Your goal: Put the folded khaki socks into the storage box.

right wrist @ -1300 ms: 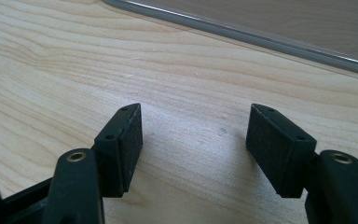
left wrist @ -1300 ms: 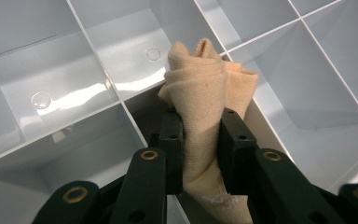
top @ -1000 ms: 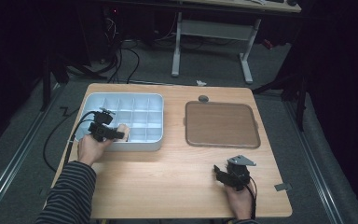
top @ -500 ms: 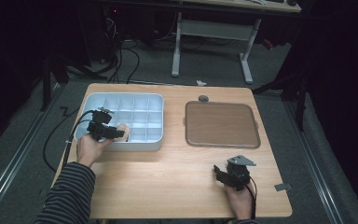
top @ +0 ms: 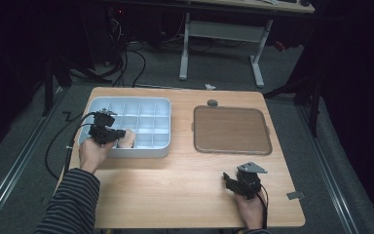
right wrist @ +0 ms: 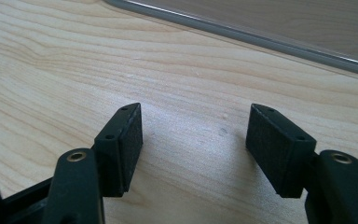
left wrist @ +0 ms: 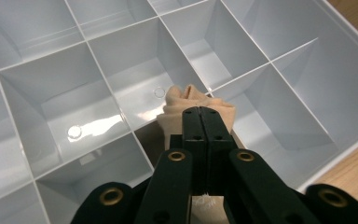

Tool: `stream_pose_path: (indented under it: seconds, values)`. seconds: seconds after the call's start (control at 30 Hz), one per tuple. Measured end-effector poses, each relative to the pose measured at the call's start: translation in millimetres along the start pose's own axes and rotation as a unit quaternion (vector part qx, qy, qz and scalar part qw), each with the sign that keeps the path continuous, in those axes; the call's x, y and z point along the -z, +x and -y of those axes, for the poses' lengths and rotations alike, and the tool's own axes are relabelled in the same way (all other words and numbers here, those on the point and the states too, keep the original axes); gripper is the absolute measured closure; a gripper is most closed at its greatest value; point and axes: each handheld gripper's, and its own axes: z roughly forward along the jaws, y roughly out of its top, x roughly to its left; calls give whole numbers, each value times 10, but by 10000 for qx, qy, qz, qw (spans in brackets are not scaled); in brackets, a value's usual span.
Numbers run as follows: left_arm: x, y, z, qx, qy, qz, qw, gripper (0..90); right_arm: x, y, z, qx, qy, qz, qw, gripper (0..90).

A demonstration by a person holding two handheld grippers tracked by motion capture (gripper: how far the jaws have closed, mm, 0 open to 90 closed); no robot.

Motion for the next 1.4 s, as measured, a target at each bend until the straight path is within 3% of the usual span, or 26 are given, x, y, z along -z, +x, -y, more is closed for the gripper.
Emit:
stream_pose_path:
  seconds: [0.1,0.43,1.0,1.4]
  values:
    - [-32,-40,-42,-103,54,-58,9999,900,0,0,0,-2,1,1,10000,365]
    - [-123,-23,-46,-35,263,-158,9995,900,1,0,0,-1,2,0,10000,365]
    - [-297,-22,-37,4,614,-45,9981,900,0,2,1,1,0,8,10000,367]
    - [-416,-53,-26,-105,884,-27,9960,900,0,3,1,4,5,5,10000,365]
